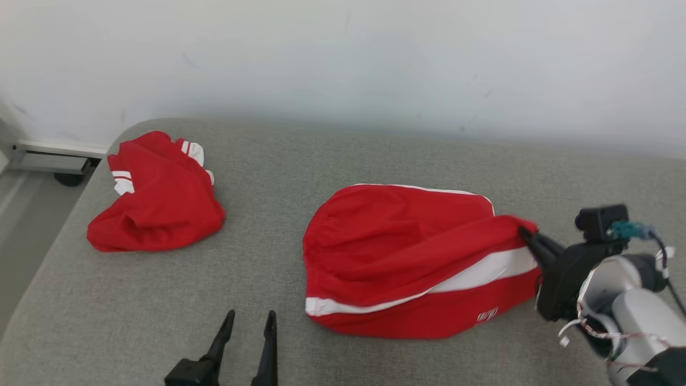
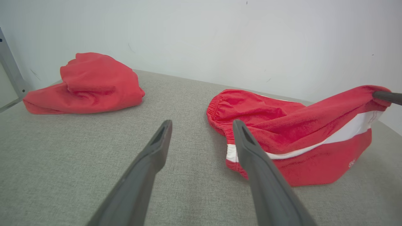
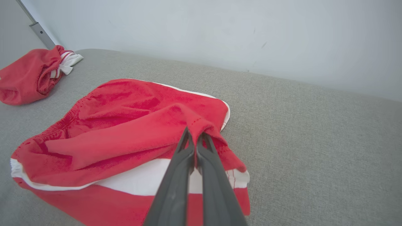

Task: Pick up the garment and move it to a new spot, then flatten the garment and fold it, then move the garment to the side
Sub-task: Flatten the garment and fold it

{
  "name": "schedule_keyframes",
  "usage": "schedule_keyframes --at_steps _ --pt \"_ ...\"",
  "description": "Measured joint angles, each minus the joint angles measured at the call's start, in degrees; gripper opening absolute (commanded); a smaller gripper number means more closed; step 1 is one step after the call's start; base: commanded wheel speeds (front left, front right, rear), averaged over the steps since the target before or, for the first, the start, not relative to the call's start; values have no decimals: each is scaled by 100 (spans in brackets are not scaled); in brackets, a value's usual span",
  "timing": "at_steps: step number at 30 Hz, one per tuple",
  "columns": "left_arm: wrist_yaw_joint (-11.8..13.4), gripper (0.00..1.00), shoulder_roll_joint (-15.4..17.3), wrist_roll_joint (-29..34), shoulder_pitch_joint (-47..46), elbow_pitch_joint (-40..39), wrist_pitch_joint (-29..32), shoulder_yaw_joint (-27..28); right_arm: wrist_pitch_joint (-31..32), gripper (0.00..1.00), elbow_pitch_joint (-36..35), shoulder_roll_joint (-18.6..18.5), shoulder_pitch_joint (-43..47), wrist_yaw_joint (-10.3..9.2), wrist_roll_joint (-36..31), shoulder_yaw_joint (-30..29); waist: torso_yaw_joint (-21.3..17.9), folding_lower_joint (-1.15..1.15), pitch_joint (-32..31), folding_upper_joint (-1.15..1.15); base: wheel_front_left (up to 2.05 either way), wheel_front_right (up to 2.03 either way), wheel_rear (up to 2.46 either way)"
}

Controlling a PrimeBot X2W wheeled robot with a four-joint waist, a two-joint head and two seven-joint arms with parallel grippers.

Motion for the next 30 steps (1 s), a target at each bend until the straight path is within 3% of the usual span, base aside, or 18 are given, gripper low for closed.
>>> schedule_keyframes --at_steps 6,12,17,19,20,21,30 --pt "-56 100 0 10 -72 7 59 -281 100 0 576 -283 -336 -12 -302 54 238 0 -18 0 0 0 0" --pt "-58 100 -2 15 -138 7 76 -459 94 0 1061 -292 -353 -231 -483 87 569 0 -10 0 0 0 0" --pt "-57 100 -1 -1 -130 5 82 -527 10 0 1464 -236 -499 -300 -567 151 802 0 7 0 0 0 0" --pt "-57 100 -3 -2 -127 3 82 -549 -82 20 1551 -224 -628 -349 -680 174 855 0 10 0 0 0 0" --pt "-57 100 0 -3 -123 2 82 -543 -147 56 1577 -210 -688 -382 -710 178 867 0 10 0 0 0 0" --pt "-57 100 -1 -9 -116 -2 82 -523 -196 100 1607 -190 -744 -401 -731 197 864 0 10 0 0 0 0" --pt "-53 100 -2 -97 -102 -56 81 -383 -504 100 1756 -96 -848 -404 -837 305 632 0 22 0 0 0 0"
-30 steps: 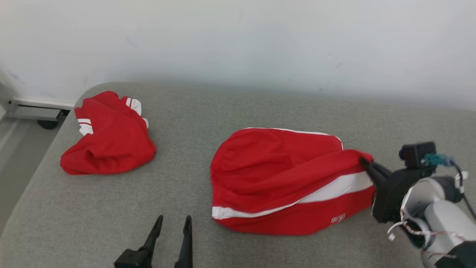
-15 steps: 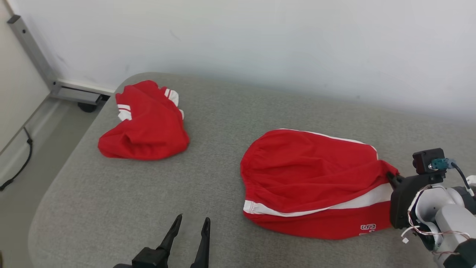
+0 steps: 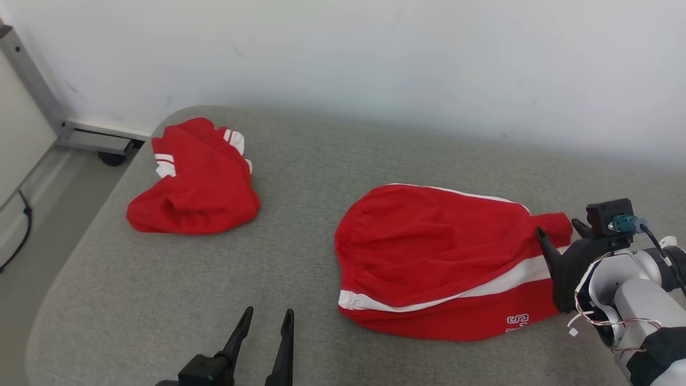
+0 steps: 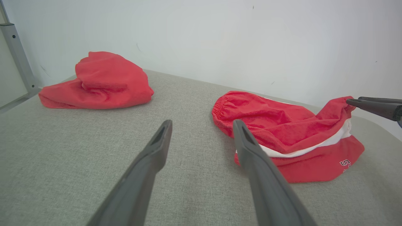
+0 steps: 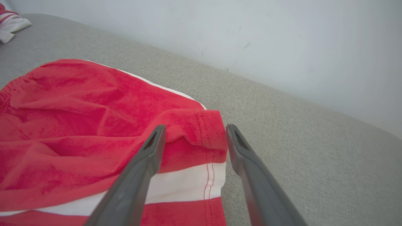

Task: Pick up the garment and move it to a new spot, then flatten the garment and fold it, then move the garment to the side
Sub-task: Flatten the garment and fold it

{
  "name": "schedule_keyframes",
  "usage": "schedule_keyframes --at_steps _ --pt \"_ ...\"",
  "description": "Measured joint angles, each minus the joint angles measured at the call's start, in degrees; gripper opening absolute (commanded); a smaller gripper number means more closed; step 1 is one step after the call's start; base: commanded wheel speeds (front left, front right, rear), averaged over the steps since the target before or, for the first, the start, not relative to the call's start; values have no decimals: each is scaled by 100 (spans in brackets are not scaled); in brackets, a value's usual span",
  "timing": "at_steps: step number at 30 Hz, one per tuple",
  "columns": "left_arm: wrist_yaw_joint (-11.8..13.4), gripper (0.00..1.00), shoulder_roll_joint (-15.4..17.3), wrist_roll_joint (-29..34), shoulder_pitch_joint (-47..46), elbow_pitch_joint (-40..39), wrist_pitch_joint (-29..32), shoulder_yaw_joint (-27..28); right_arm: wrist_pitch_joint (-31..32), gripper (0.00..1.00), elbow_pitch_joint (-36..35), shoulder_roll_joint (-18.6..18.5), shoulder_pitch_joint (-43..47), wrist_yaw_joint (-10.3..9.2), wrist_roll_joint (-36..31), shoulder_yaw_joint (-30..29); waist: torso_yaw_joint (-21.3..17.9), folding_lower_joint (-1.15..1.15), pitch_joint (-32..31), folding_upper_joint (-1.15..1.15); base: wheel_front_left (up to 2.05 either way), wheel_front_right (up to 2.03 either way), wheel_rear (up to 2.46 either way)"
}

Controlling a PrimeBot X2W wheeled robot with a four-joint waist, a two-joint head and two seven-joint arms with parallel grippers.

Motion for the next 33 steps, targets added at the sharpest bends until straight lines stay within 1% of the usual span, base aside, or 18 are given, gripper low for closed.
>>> schedule_keyframes --at_steps 7,11,16,19,24,30,31,33 --pt "1 100 11 -21 1 -93 -7 62 -269 100 -154 -10 88 -8 -27 4 -303 0 60 0 0 0 0" --pt "-4 100 9 2 -41 -127 20 -44 -310 100 -170 -121 180 -7 -29 -23 -514 0 151 0 0 0 0" --pt "-199 100 5 35 -353 -88 153 -252 -250 100 -37 -153 178 37 -25 -29 -640 1 305 0 0 0 0" --pt "-311 100 1 146 -543 26 298 -431 -197 100 47 -158 171 65 -16 -31 -663 0 400 0 0 0 0" --pt "-485 100 -9 145 -800 360 503 -534 -105 100 155 -142 132 114 36 -20 -620 0 527 0 0 0 0" --pt "-563 100 -22 125 -1117 783 701 -584 -49 100 267 -44 -16 163 36 67 -538 1 651 0 0 0 0" --pt "-605 100 -20 110 -1158 850 730 -599 -47 100 287 -37 -40 179 36 75 -527 0 673 0 0 0 0" --pt "-605 100 -34 97 -1243 971 761 -617 -5 100 308 -33 -89 187 36 88 -506 1 720 0 0 0 0"
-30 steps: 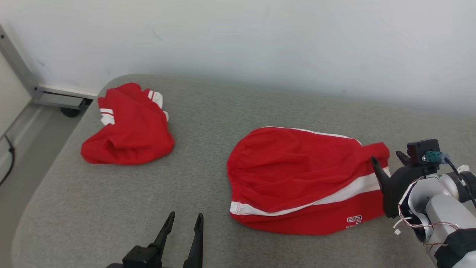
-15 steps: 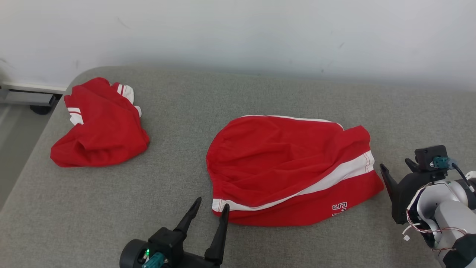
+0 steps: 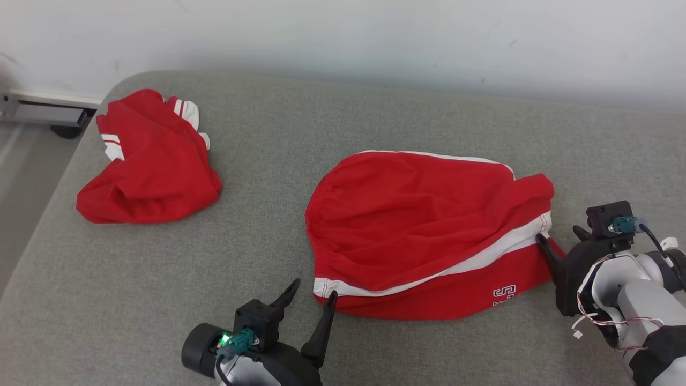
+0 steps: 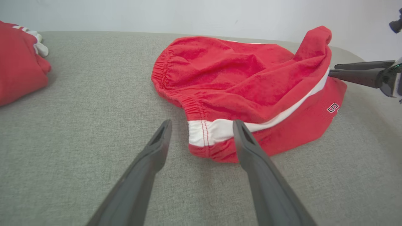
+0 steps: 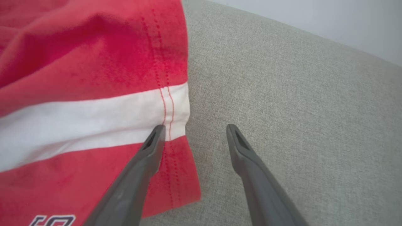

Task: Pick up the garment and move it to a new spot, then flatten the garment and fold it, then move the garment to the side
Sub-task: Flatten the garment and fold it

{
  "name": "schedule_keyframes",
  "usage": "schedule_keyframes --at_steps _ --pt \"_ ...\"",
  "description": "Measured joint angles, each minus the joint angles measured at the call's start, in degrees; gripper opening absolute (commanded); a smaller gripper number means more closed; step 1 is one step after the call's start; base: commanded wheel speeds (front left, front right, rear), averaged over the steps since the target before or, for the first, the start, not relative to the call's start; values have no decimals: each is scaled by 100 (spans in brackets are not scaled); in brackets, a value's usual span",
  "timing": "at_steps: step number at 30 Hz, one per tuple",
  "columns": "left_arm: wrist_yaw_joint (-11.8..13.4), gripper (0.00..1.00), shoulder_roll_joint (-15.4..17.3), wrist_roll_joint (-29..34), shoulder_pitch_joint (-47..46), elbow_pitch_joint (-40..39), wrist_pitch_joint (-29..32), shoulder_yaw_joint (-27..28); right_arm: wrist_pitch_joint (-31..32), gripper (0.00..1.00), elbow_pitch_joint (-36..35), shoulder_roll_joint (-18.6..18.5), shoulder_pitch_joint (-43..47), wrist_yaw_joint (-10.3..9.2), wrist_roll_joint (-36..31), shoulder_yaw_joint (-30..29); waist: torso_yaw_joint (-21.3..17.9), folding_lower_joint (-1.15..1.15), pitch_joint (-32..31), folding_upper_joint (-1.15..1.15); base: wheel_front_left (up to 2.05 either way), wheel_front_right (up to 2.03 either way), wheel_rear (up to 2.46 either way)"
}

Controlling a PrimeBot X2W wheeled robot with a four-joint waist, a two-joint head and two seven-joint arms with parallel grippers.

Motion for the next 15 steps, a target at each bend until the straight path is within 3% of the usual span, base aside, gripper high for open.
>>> schedule_keyframes --at_steps 10,11,12,13,15 --pt "-52 100 -18 -546 -420 509 120 -371 49 100 193 126 -172 77 1 102 91 0 153 0 0 0 0" --pt "-52 100 -21 -627 -466 563 145 -413 48 79 203 151 -189 96 2 116 95 -1 155 0 0 0 0" --pt "-49 81 -20 -733 -496 591 145 -459 48 48 214 172 -211 122 3 130 97 -1 156 0 0 0 0" --pt "-54 0 -20 -843 -544 637 148 -515 46 0 222 194 -237 125 4 145 97 -1 154 0 0 0 0" --pt "-49 0 -33 -954 -567 751 148 -547 41 0 256 260 -272 155 5 190 87 -1 140 0 0 0 0"
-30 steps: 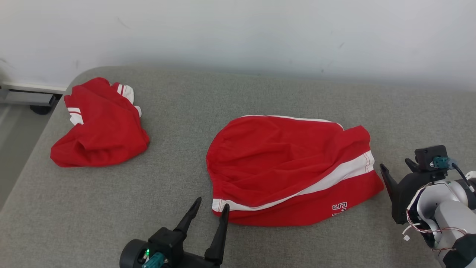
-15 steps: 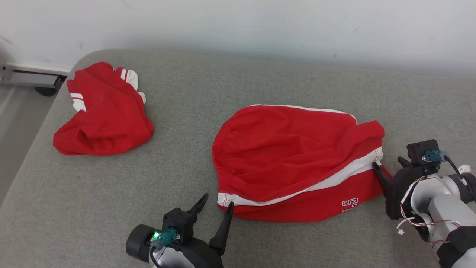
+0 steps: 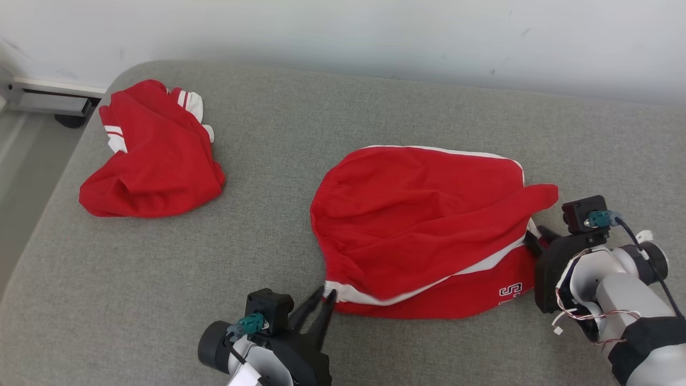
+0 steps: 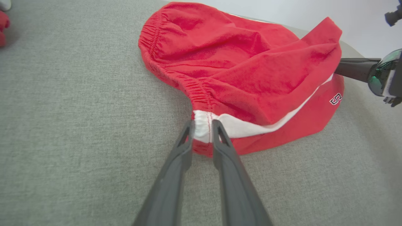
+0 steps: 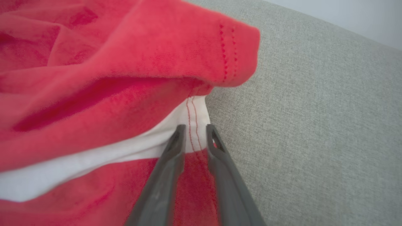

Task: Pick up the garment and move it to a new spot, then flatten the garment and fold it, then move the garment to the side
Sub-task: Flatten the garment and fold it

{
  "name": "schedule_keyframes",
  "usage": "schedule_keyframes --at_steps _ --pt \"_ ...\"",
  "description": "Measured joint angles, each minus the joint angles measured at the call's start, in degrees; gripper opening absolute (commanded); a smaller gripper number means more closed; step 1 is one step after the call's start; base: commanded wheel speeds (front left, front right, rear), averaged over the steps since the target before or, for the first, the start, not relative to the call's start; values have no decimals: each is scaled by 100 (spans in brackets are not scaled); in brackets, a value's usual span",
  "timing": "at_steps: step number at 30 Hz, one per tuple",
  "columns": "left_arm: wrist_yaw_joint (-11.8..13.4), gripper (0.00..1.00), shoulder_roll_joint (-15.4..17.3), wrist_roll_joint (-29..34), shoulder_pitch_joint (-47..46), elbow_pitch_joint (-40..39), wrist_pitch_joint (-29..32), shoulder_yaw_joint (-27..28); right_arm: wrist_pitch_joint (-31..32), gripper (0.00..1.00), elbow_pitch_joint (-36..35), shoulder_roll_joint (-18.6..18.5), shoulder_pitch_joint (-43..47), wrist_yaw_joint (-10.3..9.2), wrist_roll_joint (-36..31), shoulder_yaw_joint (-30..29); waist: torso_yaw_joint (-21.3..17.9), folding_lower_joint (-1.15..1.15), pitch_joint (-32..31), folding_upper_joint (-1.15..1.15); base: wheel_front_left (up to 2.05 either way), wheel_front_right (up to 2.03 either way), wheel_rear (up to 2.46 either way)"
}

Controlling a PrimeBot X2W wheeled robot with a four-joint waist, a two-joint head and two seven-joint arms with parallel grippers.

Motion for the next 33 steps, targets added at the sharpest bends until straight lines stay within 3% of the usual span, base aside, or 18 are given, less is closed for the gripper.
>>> schedule_keyframes --at_steps 17,18,19,33 --pt "181 0 -9 -211 -85 466 -323 52 -416 0 263 -25 32 110 158 -26 -141 0 -264 0 0 0 0" --pt "181 12 -8 -250 -85 506 -335 49 -432 31 280 -18 47 111 185 -27 -146 0 -284 0 0 0 0" --pt "188 100 -7 -266 -84 543 -353 44 -453 100 294 -9 58 111 197 -29 -149 0 -302 0 0 0 0" --pt "253 100 -10 -249 -77 419 -594 -216 -493 100 385 51 71 147 348 42 -75 0 -358 0 0 0 0"
